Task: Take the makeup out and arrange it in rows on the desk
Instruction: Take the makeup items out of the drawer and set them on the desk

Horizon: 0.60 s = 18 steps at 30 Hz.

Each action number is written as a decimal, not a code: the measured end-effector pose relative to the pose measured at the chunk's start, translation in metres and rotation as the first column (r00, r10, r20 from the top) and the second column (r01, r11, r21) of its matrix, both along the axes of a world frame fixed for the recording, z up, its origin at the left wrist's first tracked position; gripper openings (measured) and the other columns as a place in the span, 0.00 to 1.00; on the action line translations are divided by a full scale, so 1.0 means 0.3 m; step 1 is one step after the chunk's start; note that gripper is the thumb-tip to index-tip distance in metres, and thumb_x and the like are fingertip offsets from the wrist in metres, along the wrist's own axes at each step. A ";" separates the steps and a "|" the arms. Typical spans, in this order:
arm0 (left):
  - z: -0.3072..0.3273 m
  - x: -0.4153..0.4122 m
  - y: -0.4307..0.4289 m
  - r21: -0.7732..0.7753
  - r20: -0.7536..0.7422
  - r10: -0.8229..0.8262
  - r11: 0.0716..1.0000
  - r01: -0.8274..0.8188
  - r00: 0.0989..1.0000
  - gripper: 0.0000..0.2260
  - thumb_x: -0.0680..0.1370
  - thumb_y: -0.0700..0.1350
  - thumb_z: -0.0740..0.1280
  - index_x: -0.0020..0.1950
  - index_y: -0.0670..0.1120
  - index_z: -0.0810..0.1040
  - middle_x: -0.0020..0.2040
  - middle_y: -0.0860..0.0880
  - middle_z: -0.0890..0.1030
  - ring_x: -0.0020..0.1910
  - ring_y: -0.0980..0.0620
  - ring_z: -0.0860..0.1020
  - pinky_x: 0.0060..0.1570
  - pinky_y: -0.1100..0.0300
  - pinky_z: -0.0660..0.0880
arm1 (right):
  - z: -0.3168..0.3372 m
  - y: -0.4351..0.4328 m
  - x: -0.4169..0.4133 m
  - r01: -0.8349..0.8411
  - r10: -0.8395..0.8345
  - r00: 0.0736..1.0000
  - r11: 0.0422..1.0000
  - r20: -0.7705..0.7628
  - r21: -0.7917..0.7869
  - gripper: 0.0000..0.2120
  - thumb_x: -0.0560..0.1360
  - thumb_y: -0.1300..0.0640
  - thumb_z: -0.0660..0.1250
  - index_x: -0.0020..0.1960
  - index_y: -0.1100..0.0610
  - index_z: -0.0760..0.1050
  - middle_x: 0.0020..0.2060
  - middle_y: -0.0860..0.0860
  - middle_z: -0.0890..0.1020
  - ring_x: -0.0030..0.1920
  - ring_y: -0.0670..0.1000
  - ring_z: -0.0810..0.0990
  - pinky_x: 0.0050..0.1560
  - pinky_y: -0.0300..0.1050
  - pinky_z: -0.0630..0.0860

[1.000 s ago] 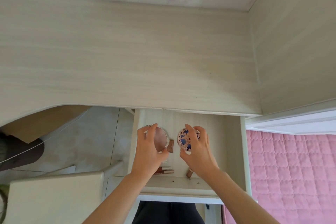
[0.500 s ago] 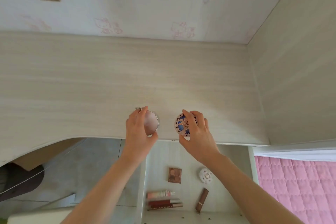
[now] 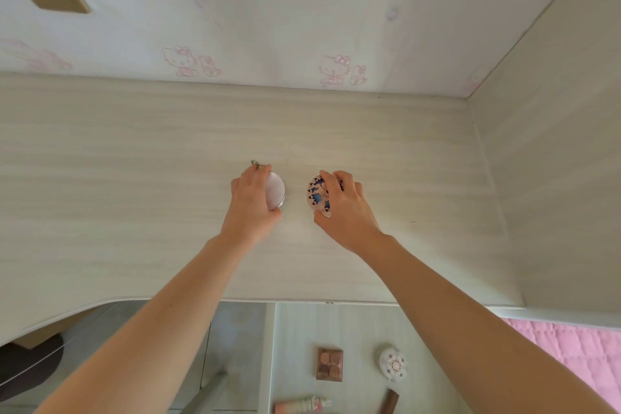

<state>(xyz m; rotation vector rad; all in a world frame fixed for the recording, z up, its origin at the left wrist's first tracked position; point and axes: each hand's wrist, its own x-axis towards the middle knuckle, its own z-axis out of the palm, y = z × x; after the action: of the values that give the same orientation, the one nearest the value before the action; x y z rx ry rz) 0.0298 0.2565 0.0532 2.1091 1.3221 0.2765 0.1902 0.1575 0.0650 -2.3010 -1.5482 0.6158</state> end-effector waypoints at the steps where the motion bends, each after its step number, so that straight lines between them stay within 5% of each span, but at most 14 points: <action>1: -0.010 0.006 0.005 -0.005 -0.012 -0.021 1.000 0.021 1.000 0.35 0.68 0.36 0.69 0.73 0.47 0.62 0.72 0.48 0.62 0.67 0.41 0.61 0.58 0.56 0.64 | -0.007 0.008 0.000 -0.008 0.008 1.000 1.000 0.018 -0.013 0.33 0.72 0.54 0.66 0.74 0.53 0.57 0.68 0.53 0.62 0.62 0.59 0.66 0.60 0.53 0.72; 9: -0.049 0.021 -0.020 -0.007 -0.050 -0.135 0.991 0.135 0.990 0.36 0.70 0.37 0.69 0.76 0.49 0.59 0.76 0.49 0.57 0.69 0.42 0.59 0.61 0.50 0.69 | -0.056 -0.009 0.007 -0.085 0.092 0.989 0.994 0.118 -0.066 0.33 0.73 0.53 0.66 0.74 0.53 0.57 0.70 0.54 0.62 0.67 0.58 0.62 0.66 0.50 0.66; 18: -0.058 0.000 -0.036 0.083 -0.066 -0.173 0.980 0.178 0.983 0.31 0.73 0.37 0.69 0.75 0.47 0.64 0.78 0.47 0.57 0.75 0.43 0.55 0.71 0.50 0.61 | -0.072 -0.039 -0.002 -0.184 0.185 0.965 0.983 0.187 -0.020 0.29 0.77 0.57 0.64 0.76 0.52 0.58 0.76 0.53 0.55 0.74 0.57 0.56 0.70 0.51 0.65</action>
<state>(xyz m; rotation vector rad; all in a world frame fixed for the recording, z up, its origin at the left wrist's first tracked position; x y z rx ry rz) 0.0297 0.2456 0.0358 2.3082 1.1654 0.2038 0.1897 0.1458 0.0433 -2.2904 -1.8654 0.4534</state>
